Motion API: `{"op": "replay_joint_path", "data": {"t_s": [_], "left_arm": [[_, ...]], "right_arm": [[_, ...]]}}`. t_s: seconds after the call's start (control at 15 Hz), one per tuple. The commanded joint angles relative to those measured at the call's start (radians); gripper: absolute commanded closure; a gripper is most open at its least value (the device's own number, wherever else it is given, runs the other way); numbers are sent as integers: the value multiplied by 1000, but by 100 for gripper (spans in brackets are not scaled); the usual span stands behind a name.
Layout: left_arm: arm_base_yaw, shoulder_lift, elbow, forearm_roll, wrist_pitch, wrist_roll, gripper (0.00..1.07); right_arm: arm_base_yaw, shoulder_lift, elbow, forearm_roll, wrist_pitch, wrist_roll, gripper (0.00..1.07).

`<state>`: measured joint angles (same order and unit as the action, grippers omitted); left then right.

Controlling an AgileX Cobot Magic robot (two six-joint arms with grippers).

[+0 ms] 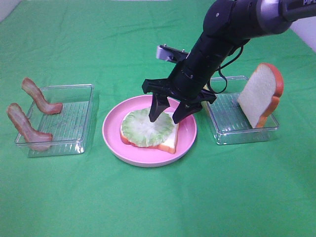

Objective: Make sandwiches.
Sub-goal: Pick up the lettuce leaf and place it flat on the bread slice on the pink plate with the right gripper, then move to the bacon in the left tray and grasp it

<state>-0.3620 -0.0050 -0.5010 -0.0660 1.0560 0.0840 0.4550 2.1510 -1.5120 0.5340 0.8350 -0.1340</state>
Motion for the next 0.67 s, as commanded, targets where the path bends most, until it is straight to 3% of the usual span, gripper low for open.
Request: {"op": "replay_joint_path", "data": {"t_s": [0.07, 0.4, 0.67], "left_arm": [[-6, -23, 2, 0, -10, -4, 32], [-6, -23, 2, 0, -10, -4, 32], [-6, -23, 2, 0, -10, -4, 32]], "right_arm": [[4, -38, -9, -15, 51, 5, 36], [4, -213, -9, -109, 101, 11, 34], [4, -378, -8, -252, 282, 24, 34]]}}
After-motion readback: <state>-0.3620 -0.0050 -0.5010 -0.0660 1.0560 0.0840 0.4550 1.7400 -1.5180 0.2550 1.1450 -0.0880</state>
